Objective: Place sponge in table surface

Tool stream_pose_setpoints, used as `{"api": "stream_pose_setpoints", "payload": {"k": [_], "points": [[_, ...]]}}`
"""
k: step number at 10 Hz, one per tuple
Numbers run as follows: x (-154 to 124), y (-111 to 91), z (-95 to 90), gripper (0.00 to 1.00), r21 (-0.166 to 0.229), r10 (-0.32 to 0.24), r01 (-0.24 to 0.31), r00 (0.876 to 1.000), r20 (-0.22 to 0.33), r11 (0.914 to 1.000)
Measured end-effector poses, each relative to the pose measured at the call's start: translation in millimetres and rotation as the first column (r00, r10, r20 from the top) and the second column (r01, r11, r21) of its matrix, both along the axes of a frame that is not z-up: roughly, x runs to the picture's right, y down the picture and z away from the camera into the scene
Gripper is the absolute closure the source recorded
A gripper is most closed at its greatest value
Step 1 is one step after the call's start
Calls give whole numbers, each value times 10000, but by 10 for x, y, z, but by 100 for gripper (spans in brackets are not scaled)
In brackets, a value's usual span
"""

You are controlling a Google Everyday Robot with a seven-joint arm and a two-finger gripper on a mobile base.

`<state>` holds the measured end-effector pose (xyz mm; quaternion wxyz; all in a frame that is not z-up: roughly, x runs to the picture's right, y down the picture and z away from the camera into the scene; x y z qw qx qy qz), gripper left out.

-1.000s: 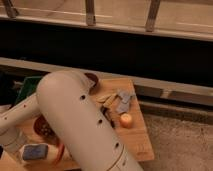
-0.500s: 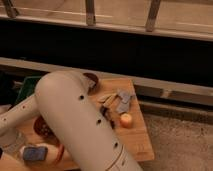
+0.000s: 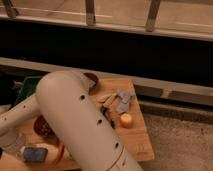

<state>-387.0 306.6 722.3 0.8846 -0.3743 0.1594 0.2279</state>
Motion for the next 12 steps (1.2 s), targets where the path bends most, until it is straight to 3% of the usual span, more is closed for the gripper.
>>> {"api": "stream_pose_setpoints", "payload": {"k": [3,6,9,12], "points": [[-4,-31,-23,100,123,79,-80,9999,104,9999],[61,-412,-219,100,878,712,-780,9944,783,9931],[94,-911,-512,100,1579,1071,-1323,9815,1585,9786],[73,-1039,-553,100,1751,1169,-1535,9722,2030,9725]]}}
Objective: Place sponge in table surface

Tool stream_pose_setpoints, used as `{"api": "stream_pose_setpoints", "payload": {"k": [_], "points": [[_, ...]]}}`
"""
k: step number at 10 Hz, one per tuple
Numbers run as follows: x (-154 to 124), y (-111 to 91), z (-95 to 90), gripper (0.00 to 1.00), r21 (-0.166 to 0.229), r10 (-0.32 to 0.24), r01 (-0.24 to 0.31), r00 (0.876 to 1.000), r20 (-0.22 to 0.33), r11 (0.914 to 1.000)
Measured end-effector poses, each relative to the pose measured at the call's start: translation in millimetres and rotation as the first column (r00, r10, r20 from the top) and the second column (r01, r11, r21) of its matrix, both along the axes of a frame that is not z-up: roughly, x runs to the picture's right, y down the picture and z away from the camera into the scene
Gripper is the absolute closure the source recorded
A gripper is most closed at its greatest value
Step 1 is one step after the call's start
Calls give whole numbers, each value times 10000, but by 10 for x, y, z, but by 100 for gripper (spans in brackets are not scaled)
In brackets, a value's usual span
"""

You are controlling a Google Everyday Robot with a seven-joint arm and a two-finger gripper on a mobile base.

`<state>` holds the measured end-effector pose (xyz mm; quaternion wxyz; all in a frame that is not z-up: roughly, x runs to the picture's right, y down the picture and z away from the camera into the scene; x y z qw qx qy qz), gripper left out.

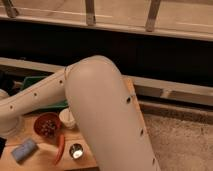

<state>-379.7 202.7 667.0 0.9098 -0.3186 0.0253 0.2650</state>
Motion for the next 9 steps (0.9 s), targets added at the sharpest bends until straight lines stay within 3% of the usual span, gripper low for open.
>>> {"api": "stream_pose_setpoints", "payload": {"k": [9], "points": [[-102,251,105,97,-512,227,-208,9990,375,9985]]}}
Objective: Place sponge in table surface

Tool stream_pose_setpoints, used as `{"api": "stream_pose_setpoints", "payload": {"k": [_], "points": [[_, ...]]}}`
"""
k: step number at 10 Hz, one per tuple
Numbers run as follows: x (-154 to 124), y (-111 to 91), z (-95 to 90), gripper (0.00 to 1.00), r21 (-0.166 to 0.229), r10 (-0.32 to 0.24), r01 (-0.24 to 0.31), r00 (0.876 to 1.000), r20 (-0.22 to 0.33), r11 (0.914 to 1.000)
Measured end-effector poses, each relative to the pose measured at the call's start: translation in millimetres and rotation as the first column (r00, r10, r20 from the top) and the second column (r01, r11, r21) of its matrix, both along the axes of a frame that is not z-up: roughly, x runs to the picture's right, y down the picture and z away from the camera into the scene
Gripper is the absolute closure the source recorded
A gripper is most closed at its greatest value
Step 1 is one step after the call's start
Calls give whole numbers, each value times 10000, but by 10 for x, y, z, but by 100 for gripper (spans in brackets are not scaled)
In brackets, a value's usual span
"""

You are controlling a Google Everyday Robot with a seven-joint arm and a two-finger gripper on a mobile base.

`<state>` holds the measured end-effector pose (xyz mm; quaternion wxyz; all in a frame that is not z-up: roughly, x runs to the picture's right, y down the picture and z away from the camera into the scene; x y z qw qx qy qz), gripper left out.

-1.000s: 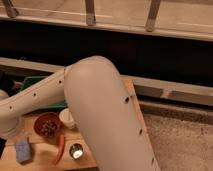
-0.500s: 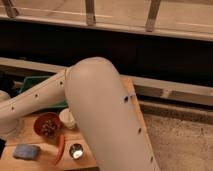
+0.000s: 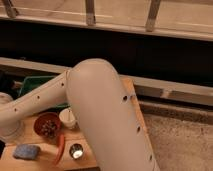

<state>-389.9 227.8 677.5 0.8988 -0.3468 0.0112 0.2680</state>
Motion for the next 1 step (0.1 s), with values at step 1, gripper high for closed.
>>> {"api": "stream_pose_setpoints", "payload": {"k": [1], "points": [[3,2,4,96,-12,35,-35,10000,-12,10000]]}}
